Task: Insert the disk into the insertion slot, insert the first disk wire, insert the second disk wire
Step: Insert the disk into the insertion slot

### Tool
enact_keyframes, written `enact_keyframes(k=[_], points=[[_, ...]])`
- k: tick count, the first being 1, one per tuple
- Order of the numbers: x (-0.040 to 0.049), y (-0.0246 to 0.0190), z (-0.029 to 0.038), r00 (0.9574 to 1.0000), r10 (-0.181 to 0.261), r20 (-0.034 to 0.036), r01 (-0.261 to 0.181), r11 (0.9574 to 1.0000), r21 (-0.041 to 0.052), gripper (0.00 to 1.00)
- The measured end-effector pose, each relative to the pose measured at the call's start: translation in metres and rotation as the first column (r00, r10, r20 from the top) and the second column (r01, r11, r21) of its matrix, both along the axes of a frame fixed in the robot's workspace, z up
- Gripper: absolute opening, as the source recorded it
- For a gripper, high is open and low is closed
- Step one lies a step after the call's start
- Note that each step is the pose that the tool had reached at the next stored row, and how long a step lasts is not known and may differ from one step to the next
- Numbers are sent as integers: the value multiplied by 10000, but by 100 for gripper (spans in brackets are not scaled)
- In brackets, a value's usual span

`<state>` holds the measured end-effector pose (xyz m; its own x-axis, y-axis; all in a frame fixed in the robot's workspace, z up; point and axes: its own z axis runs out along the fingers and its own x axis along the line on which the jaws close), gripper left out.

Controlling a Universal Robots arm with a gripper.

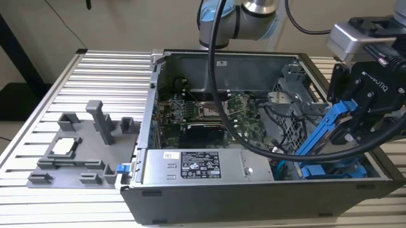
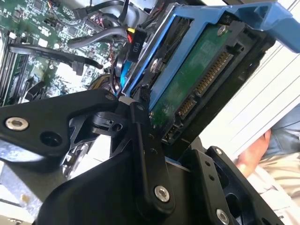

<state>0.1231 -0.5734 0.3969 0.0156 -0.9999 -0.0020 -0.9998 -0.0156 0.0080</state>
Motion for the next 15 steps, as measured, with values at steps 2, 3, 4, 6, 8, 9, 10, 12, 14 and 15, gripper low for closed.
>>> enact_keyframes(k=[2, 3, 4, 6, 8, 9, 10, 12, 14, 15], points=[[0, 0, -38, 10000, 0, 0, 0, 10000, 2, 33], [0, 0, -56, 10000, 0, 0, 0, 10000, 0, 33], [0, 0, -74, 10000, 1, 0, -1, 10000, 2, 33], [0, 0, -110, 10000, 4, 0, -4, 10000, 1, 33], [0, 0, -146, 10000, 5, 0, -5, 10000, 1, 33], [0, 0, -164, 10000, 6, 0, -6, 10000, 1, 33], [0, 0, -183, 10000, 7, 0, -7, 10000, 1, 33], [0, 0, -220, 10000, 8, 0, -8, 10000, 1, 33], [0, 0, -256, 10000, 9, 1, -9, 10000, 2, 33], [0, 0, -274, 10000, 9, 0, -9, 10000, 2, 33]])
